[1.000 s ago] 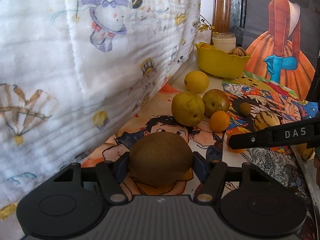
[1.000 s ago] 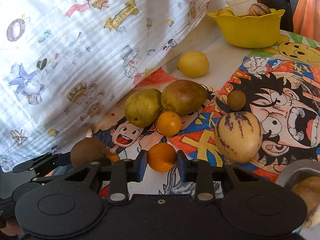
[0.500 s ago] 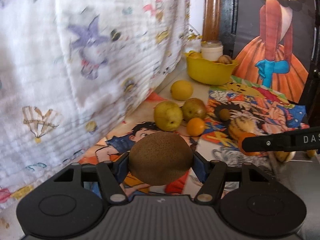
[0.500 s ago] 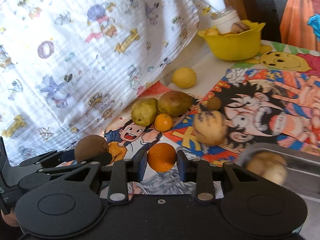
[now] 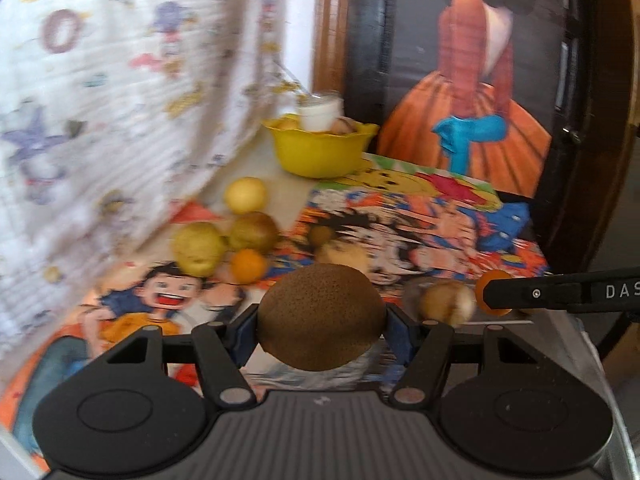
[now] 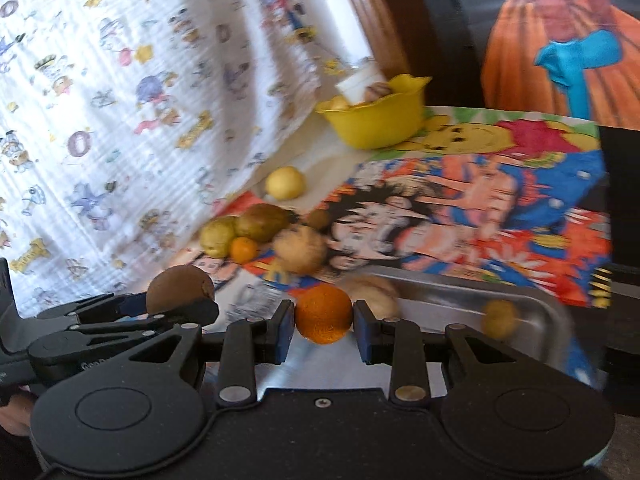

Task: Organize fruits
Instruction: 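Carry the kiwi and tangerine over the tray while the right tool releases the tangerine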

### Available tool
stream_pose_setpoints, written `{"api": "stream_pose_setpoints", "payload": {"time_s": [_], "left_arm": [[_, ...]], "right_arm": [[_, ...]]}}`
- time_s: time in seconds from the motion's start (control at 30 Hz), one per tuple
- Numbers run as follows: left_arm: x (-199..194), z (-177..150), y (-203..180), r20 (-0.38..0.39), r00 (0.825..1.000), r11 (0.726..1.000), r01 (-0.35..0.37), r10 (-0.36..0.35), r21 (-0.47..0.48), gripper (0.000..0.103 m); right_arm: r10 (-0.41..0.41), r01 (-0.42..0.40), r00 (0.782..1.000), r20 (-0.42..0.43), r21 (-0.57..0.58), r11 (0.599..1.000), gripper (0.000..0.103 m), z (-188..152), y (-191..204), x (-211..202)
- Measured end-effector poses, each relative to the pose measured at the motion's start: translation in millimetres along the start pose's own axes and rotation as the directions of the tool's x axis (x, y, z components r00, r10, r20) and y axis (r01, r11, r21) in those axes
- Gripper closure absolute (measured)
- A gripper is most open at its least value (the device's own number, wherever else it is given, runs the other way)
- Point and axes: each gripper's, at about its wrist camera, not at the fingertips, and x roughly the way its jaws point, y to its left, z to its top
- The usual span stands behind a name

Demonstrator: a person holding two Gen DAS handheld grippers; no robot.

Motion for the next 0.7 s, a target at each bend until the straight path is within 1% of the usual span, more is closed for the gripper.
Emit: {"api": "stream_pose_setpoints", "payload": {"time_s": [0.17,0.33,0.53,0.7], "left_arm": [[14.2,-4.2,-27.4,-0.034,0.998,0.998,0.059,-0.058,0.015,0.034],[27.3,-9.3,-46.6,-0.062,0.993,0.994,0.101,-0.099,0.036,0.034],[41.5,-14.4,-64.9,-0.098,0.986,0.988,0.141,-0.134,0.066,0.034],[51.1,-15.9,-73.3,-0.11,0.982,0.984,0.162,-0.154,0.072,0.034]], "right_arm": [[-0.052,0.052,0.999,0.01,-0.008,0.999,0.069,-14.5,-29.3,-13.3],[-0.091,0.091,0.996,0.015,-0.019,0.996,0.069,-27.8,-46.9,-18.5],[-0.176,0.181,0.983,0.052,-0.121,0.976,0.069,-37.6,-52.4,-16.3],[-0.213,0.224,0.974,0.078,-0.188,0.956,0.069,-43.2,-53.7,-11.9]]}}
